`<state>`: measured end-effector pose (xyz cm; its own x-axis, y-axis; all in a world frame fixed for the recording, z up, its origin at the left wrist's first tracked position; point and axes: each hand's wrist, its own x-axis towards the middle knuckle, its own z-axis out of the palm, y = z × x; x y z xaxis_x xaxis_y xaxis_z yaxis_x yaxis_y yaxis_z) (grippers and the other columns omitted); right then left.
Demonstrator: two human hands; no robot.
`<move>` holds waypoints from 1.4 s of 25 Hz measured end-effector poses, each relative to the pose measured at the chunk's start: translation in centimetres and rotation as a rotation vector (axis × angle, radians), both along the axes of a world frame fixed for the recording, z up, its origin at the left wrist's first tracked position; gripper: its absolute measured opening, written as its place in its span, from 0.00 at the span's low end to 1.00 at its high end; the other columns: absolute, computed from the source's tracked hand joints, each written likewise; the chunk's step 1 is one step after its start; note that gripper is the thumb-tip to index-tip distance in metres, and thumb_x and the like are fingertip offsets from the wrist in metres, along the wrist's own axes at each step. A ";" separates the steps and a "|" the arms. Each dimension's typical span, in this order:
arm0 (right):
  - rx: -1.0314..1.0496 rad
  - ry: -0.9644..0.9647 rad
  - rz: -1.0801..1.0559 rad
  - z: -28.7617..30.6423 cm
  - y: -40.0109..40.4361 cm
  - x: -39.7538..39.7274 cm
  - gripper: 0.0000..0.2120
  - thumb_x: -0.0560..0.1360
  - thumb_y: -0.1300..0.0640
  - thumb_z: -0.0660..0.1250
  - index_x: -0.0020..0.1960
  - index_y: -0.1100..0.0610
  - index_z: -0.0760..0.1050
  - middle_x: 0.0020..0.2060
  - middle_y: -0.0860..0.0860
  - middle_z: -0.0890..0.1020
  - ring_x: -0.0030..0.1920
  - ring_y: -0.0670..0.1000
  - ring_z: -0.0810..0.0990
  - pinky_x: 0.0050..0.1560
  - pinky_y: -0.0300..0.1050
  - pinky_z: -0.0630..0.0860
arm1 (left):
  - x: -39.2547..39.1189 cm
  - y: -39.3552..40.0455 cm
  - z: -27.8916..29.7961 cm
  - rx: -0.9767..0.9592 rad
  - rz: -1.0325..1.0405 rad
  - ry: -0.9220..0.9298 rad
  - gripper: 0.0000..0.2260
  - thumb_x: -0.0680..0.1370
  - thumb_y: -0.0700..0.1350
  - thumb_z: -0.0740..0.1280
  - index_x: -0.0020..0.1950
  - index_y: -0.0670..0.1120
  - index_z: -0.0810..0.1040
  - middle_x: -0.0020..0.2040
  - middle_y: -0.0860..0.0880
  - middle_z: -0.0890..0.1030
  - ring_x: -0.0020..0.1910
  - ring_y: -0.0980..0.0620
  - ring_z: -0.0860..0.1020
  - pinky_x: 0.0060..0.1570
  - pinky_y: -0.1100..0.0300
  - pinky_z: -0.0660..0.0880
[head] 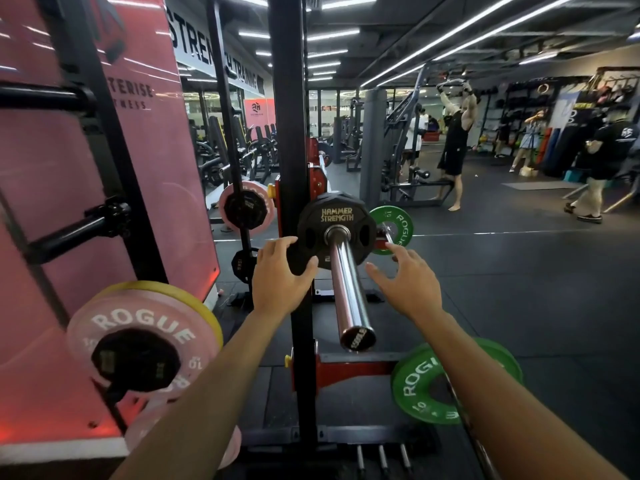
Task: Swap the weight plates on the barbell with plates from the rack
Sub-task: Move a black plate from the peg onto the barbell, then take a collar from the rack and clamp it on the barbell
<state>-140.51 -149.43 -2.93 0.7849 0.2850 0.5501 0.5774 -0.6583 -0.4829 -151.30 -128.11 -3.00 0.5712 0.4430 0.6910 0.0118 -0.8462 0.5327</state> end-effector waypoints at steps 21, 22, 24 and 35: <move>0.108 -0.053 0.438 2.3 18.5 -31.2 0.26 0.74 0.40 0.66 0.67 0.53 0.71 0.57 0.53 0.77 0.55 0.56 0.78 0.49 0.50 0.76 | -36.4 15.2 -0.2 0.042 0.308 0.077 0.22 0.74 0.60 0.66 0.64 0.50 0.74 0.58 0.48 0.76 0.59 0.44 0.73 0.58 0.50 0.71; 0.085 -0.044 0.475 2.1 21.3 -33.2 0.27 0.74 0.39 0.66 0.68 0.52 0.71 0.58 0.53 0.77 0.54 0.56 0.78 0.49 0.51 0.77 | -39.1 17.2 -0.5 0.045 0.330 0.076 0.23 0.74 0.61 0.65 0.64 0.50 0.74 0.57 0.48 0.75 0.58 0.44 0.73 0.57 0.52 0.71; 0.054 -0.031 0.534 1.9 26.2 -37.1 0.28 0.74 0.37 0.65 0.68 0.51 0.69 0.58 0.53 0.76 0.53 0.56 0.78 0.50 0.53 0.77 | -43.7 20.4 -1.1 0.027 0.394 0.079 0.25 0.74 0.62 0.64 0.64 0.49 0.73 0.57 0.47 0.75 0.57 0.45 0.73 0.53 0.53 0.70; 0.003 -0.071 0.562 1.4 39.5 -40.0 0.28 0.74 0.34 0.60 0.69 0.46 0.65 0.57 0.49 0.76 0.48 0.50 0.79 0.40 0.43 0.69 | -47.0 30.6 -1.9 -0.019 0.469 0.121 0.29 0.73 0.66 0.58 0.68 0.50 0.71 0.59 0.49 0.75 0.58 0.49 0.73 0.51 0.54 0.71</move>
<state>-180.50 -109.90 -1.57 0.4738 0.6467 0.5978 0.8701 -0.2391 -0.4311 -198.26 -97.54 -4.88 0.3823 0.6839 0.6214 0.4529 -0.7248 0.5191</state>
